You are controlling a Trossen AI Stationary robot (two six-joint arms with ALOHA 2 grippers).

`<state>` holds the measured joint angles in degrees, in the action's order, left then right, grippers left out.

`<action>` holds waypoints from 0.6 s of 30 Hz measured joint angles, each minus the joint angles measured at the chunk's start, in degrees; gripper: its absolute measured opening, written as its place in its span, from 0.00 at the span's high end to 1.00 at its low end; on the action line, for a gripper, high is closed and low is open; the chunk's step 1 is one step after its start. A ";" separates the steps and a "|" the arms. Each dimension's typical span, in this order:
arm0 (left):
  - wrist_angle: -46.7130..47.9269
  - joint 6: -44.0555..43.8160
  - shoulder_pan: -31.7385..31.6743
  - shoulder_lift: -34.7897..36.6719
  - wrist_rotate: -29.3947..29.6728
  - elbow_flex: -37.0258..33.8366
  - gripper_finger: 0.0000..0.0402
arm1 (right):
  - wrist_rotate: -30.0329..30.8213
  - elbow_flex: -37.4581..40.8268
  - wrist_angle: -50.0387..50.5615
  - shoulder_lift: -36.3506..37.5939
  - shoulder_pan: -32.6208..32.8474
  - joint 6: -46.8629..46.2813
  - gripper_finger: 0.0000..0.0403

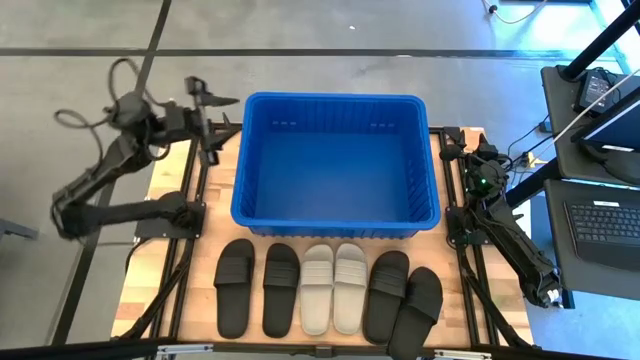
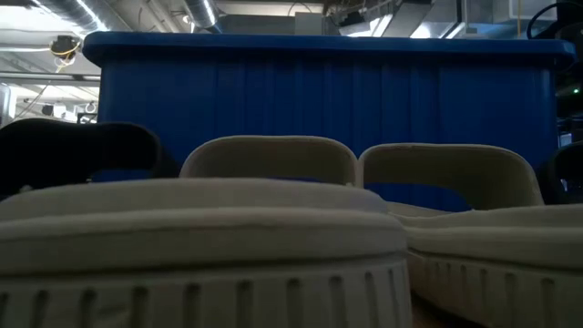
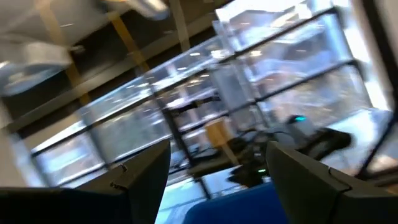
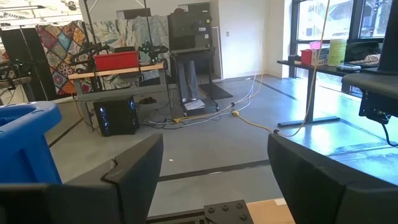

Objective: Pick and place slides into bin
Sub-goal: Put the black slipper into the blue container

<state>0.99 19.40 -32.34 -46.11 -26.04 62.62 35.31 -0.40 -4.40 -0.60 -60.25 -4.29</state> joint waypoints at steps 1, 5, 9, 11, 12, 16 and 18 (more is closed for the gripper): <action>-0.13 1.39 2.27 -1.87 0.63 1.32 0.35 | 0.00 0.00 0.00 0.00 0.00 0.02 0.28; 0.12 5.20 11.67 -8.75 4.28 5.59 0.35 | 0.00 0.00 0.00 -0.02 0.00 0.00 0.28; 0.69 5.14 21.02 -14.28 7.61 9.57 0.35 | 0.00 0.00 0.00 -0.02 -0.01 0.02 0.28; 2.25 4.94 25.70 -16.85 10.32 11.04 0.35 | 0.00 0.00 0.00 -0.02 -0.02 0.02 0.28; 3.63 4.92 28.12 -18.01 12.00 11.76 0.35 | 0.00 0.00 0.00 -0.02 -0.01 0.03 0.28; 9.48 4.47 38.41 -22.09 22.68 14.35 0.35 | 0.00 0.00 0.00 -0.02 0.00 0.11 0.28; 12.81 2.53 43.51 -24.18 28.94 14.98 0.35 | 0.00 0.00 0.00 -0.02 -0.02 0.19 0.28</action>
<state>13.80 21.93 11.17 -70.29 2.90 77.60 35.31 -0.40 -4.40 -0.62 -60.27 -4.10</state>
